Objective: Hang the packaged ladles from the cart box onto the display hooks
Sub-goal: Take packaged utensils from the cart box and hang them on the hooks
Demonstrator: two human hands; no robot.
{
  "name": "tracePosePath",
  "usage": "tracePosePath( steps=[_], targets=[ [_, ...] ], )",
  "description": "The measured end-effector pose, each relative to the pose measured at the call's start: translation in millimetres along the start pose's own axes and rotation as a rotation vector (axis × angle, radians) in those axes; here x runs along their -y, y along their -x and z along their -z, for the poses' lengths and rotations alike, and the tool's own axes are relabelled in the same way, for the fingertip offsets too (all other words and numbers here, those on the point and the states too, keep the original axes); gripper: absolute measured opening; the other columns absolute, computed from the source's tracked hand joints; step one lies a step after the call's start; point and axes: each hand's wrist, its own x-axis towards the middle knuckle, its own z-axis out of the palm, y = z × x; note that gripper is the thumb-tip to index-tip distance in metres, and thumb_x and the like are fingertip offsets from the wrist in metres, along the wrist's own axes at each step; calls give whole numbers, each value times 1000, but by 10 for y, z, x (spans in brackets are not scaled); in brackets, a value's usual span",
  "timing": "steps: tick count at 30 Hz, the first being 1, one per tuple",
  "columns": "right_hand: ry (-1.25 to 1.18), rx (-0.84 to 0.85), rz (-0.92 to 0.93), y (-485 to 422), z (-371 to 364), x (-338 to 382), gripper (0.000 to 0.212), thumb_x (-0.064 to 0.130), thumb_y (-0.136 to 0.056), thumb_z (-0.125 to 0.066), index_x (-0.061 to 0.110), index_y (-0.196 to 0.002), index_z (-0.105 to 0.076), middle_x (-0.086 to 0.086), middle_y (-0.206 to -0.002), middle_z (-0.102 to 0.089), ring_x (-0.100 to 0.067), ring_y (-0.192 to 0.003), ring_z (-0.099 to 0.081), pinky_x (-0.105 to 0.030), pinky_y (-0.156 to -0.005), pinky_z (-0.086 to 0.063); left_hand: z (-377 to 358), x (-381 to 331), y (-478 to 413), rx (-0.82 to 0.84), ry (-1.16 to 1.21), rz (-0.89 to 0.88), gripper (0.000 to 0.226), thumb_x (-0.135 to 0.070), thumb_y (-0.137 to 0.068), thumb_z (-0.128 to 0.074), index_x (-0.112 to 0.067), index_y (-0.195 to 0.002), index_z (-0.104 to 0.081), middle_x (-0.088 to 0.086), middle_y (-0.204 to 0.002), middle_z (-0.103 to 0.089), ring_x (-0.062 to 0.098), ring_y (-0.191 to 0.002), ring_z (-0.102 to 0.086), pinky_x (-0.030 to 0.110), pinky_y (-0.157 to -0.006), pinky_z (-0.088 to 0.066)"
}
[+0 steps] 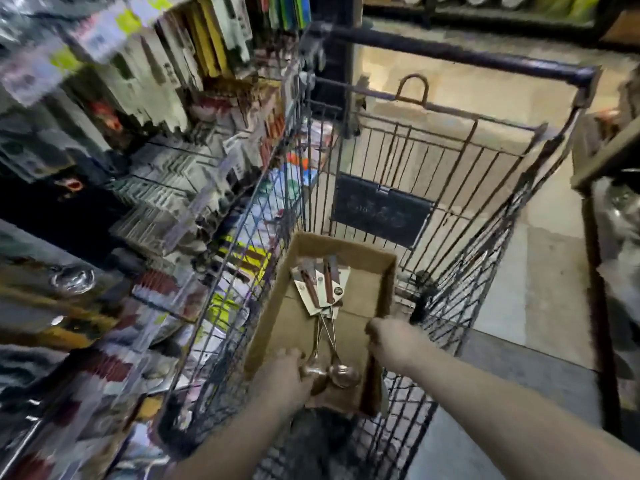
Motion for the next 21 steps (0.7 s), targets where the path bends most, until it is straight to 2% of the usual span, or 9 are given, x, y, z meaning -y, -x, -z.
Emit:
tracePosePath(
  steps=[5,9,11,13,15,18,21],
  targets=[
    [-14,90,-98,-769,-349,-13,33,20,-88,-50,21,-121,-52,-8,-123,-59,-28,-112,-57,-37,-91,-50,-249,23,-869,118,101,3,37,-32,-87,-54,-18,-121,-50,9,-127,-48,28,-116,-51,38,-98,-43],
    [-109,132,-162,-1285,-644,-38,33,19,-89,-47,21,-121,-54,-9,-126,-60,-28,-115,-56,-39,-96,-48,-514,88,-1435,197,366,48,45,-25,-85,-58,-14,-127,-48,17,-115,-62,35,-103,-61,42,-91,-50],
    [-196,164,-188,-1508,-799,-50,34,16,-88,-45,18,-120,-56,-10,-125,-60,-28,-116,-56,-38,-97,-47,-657,118,-1672,195,399,72,47,-24,-86,-58,-14,-130,-46,18,-115,-64,35,-104,-62,38,-92,-49],
    [-278,186,-206,-1709,-970,-53,33,16,-88,-45,16,-119,-57,-10,-126,-60,-29,-116,-56,-37,-98,-47,-803,141,-1873,194,410,100,40,-22,-89,-56,-11,-127,-50,17,-119,-62,33,-108,-59,31,-91,-45],
    [-335,198,-202,-1871,-1140,-36,30,22,-91,-46,15,-117,-58,-11,-123,-61,-28,-113,-57,-33,-96,-47,-912,128,-2032,221,472,127,33,-18,-91,-52,-7,-122,-54,16,-121,-62,32,-110,-58,26,-85,-44],
    [-417,167,-192,-2095,-1367,-3,31,20,-90,-46,13,-119,-56,-13,-122,-61,-29,-113,-57,-33,-96,-47,-1044,81,-2198,232,583,144,33,-15,-91,-50,-7,-123,-54,13,-123,-60,29,-114,-56,12,-74,-42],
    [-476,116,-255,-2225,-1504,10,32,21,-90,-48,11,-121,-53,-16,-122,-61,-33,-114,-56,-35,-95,-46,-1110,31,-2301,143,606,151,24,-6,-86,-52,-6,-108,-63,16,-109,-67,30,-104,-61,21,-77,-41]
  ],
)
